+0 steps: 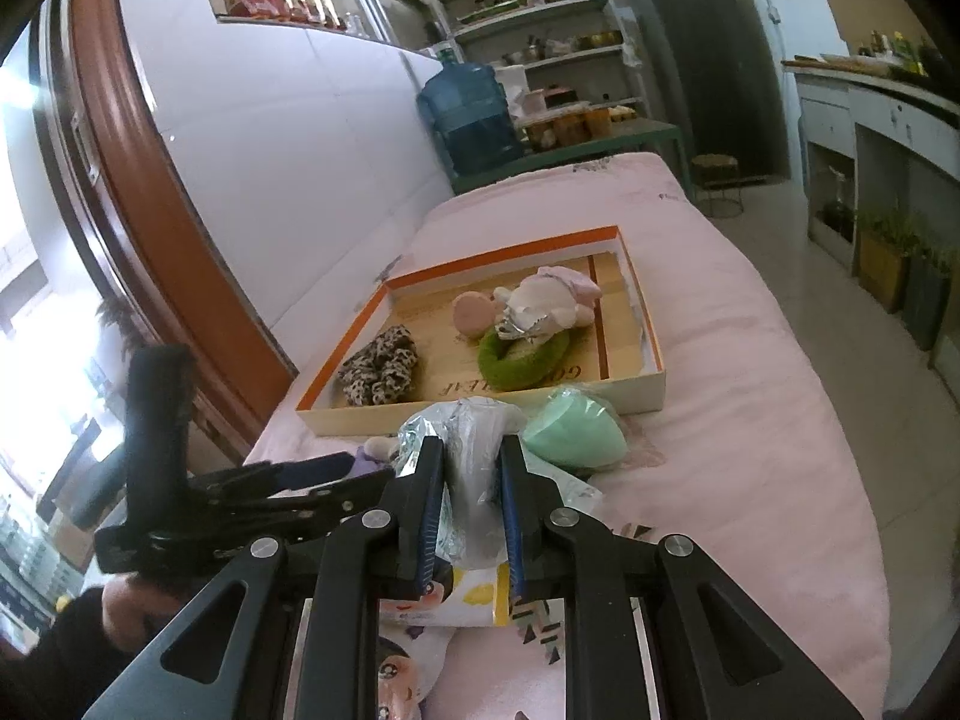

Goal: Organize soft objects
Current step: 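Grasp the purple-dressed teddy bear with the left gripper while the right lifts the wipes pack, then carry the teddy bear and wipes pack with both grippers over the box lid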

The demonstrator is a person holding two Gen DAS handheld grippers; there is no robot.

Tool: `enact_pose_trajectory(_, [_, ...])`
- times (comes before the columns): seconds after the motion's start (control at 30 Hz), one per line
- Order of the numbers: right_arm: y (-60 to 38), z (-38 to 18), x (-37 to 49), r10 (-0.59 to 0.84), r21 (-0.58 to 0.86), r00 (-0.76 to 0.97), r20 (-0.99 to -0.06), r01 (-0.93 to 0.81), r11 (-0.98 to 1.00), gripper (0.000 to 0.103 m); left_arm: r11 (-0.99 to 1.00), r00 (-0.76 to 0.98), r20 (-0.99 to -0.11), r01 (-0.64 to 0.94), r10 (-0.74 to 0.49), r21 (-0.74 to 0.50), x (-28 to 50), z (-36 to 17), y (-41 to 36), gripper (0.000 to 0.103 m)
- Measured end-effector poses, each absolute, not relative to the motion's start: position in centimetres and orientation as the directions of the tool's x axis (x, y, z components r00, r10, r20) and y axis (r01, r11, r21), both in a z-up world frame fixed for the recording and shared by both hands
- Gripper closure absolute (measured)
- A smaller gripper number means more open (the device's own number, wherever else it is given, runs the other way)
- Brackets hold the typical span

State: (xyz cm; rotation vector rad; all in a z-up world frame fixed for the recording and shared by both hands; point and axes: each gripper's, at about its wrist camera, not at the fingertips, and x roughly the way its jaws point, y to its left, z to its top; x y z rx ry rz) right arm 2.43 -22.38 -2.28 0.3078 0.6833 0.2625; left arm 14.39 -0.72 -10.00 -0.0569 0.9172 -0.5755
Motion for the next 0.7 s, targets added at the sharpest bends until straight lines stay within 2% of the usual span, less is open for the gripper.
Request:
enact_pose_trajectory(0.27, [-22.7,-2.9,3.3,0.343,0.373,0.736,-0.584,-0.132,0.918,0.085,0.791,0.416,-0.766,0.581,-0.491,-0.192,15.3,-11.3,-2.1,0.037])
enact_pose_trajectory(0.4, [-22.7,-3.2,3.6,0.345,0.379,0.731,-0.588,-0.127,0.916,0.085,0.790,0.426,-0.776,0.595,-0.465,-0.146,15.0,-11.4,-2.9,0.037])
enact_pose_trajectory(0.57, [-22.6,-3.2,3.8,0.343,0.373,0.731,-0.590,-0.130,0.919,0.085,0.798,0.452,-0.762,0.587,-0.464,-0.138,14.5,-11.2,-2.8,0.054])
enact_pose_trajectory(0.7, [-22.4,-3.2,3.8,0.342,0.371,0.732,-0.589,-0.131,0.919,0.085,0.808,0.468,-0.752,0.571,-0.465,-0.144,13.8,-11.0,-2.3,0.057])
